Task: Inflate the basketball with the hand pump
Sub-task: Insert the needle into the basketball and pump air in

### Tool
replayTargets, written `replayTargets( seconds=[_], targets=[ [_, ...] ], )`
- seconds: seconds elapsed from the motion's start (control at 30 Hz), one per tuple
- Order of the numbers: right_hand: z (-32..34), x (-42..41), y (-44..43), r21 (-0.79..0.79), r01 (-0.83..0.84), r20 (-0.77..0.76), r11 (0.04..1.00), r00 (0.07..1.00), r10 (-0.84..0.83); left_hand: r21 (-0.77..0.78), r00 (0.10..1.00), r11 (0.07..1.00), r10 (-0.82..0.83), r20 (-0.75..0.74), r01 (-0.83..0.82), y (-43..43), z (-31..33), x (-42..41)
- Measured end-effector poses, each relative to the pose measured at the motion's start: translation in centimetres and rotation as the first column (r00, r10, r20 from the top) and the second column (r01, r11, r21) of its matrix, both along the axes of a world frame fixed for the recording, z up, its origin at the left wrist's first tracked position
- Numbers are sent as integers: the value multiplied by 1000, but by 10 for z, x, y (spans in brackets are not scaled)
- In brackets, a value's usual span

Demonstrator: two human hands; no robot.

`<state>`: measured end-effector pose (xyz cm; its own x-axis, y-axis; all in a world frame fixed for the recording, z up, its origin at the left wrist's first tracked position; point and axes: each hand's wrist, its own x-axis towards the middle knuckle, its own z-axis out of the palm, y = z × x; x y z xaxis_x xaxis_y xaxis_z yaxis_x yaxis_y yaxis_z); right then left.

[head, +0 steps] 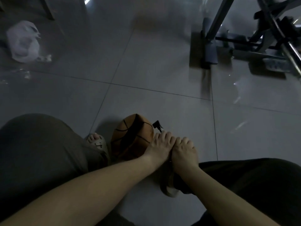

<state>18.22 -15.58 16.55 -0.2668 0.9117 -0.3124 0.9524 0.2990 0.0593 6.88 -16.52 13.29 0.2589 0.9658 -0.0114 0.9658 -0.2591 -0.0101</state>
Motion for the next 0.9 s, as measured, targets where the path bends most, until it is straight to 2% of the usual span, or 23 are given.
replayTargets(
  seconds=[0.1,0.2,0.27,0.33,0.4,0.43,0.5,0.63,0.73,0.9],
  targets=[
    [-4,9,4,-108,29,-1,994,1000,-29,-61,999,998,-27,-32,25,0,9,7],
    [13,10,1,-155,93,-167,984,979,-119,-100,996,993,-73,-47,68,-6,24,3],
    [37,11,5,-32,98,-280,995,954,-103,-20,998,1000,-21,66,23,3,51,-2],
    [69,13,17,194,116,-347,974,937,-43,165,980,986,-34,196,1,22,88,-3],
    [91,15,29,386,146,-394,911,919,20,295,969,955,-110,219,42,36,112,-2],
    [93,16,32,427,146,-383,892,923,32,319,970,947,-117,213,45,39,116,-2],
    [86,15,26,377,78,-274,923,961,30,291,981,957,-68,182,12,31,105,-1],
    [41,15,6,150,-56,-120,987,990,75,187,1000,982,7,25,-12,0,48,8],
    [13,16,6,6,-45,-35,999,998,45,122,1000,993,-7,-13,8,-4,19,9],
    [7,4,3,-176,-46,10,983,999,48,-145,990,989,6,-139,-26,-9,9,2]
  ],
)
